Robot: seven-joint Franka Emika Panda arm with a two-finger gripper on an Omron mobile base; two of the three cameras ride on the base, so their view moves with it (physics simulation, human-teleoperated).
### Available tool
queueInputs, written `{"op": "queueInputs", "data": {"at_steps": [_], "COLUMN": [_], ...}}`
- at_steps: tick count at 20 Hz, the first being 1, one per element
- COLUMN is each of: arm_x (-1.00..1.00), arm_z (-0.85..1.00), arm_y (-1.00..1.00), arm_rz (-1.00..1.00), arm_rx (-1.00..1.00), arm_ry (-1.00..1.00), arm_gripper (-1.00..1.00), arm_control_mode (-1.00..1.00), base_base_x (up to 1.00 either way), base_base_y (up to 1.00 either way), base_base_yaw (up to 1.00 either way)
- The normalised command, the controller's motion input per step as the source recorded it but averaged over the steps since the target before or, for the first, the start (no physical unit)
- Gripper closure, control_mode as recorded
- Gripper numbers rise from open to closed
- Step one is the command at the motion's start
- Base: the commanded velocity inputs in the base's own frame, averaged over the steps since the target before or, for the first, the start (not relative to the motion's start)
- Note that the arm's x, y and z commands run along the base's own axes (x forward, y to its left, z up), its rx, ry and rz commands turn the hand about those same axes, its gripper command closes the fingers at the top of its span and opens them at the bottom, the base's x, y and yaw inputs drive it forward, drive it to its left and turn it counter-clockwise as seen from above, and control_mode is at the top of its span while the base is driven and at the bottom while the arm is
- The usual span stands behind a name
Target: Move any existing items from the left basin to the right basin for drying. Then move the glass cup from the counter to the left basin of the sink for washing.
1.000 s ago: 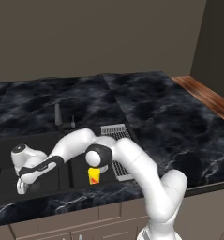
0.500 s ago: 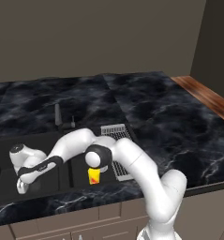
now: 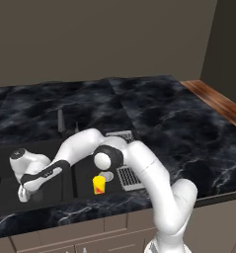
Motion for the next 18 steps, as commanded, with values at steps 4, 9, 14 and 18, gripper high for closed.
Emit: {"op": "queueInputs", "data": {"at_steps": [4, 9, 14, 18], "arm_x": [-0.20, -0.11, -0.10, -0.09], "arm_z": [0.74, 0.75, 0.76, 0.69], "arm_y": [0.00, -0.07, -0.25, -0.35], "arm_rz": [0.00, -0.01, -0.02, -0.01], "arm_rx": [0.03, 0.04, 0.08, 0.09], "arm_ry": [-0.02, 0.00, 0.00, 0.00], "arm_gripper": [-1.00, -1.00, -1.00, -1.00], "arm_control_mode": [-1.00, -1.00, -1.00, -1.00], "base_base_x": [0.00, 0.00, 0.00, 0.00], "base_base_y": [0.00, 0.00, 0.00, 0.00], "base_base_yaw": [0.00, 0.00, 0.00, 0.00]}}
